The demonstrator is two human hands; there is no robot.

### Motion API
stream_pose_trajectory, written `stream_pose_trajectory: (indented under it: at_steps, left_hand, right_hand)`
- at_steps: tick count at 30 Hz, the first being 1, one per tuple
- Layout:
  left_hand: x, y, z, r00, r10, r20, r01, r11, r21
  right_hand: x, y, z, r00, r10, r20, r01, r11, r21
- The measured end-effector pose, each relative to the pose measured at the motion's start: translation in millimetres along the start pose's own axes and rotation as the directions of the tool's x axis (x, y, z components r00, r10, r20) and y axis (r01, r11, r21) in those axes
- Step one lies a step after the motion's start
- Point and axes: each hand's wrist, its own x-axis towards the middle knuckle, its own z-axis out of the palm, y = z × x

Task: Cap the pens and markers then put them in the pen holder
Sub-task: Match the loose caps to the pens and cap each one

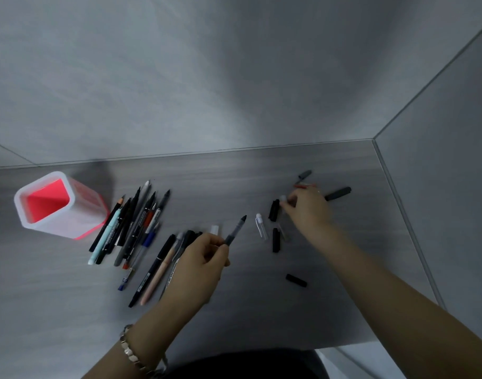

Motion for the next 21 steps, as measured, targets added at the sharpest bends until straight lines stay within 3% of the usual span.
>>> stream_pose_trajectory:
  at_steps: [3,6,9,12,15,21]
  left_hand:
    - [-3.1,-1.2,-3.3,1.000,0.000,0.005,0.000,1.000,-0.025]
    - [-6.6,-2.2,-6.9,1.000,0.007,0.008,-0.006,0.999,-0.052]
    - [-11.9,-2.5,-10.3,0.999,0.033,0.014,-0.032,0.997,-0.074]
    - [-19.3,-2.8,-12.5,0.998,0.058,0.029,-0.056,0.995,-0.078]
    - [-26.1,-2.6,-13.4,0.994,0.098,0.040,-0.094,0.993,-0.075]
    - [-35.1,-4.4,-14.8,0.984,0.173,0.035,-0.171,0.984,-0.047]
  right_hand:
    - [-3.4,-8.2,-2.4,1.000,0.011,0.016,-0.011,0.999,-0.041]
    - [-11.9,-20.8,-18.5,0.998,0.062,0.008,-0.062,0.980,0.187]
    - [-35.1,-45.9,-48.5,0.993,0.110,0.031,-0.106,0.784,0.612]
    - [-66.7,-66.4,-68.6,0.997,0.056,0.053,-0.075,0.525,0.848]
    - [-89.0,-76.7,-72.0,0.997,0.071,0.040,-0.065,0.400,0.914]
    - [-116.8,-89.3,-65.1,0.992,0.029,0.124,-0.125,0.386,0.914]
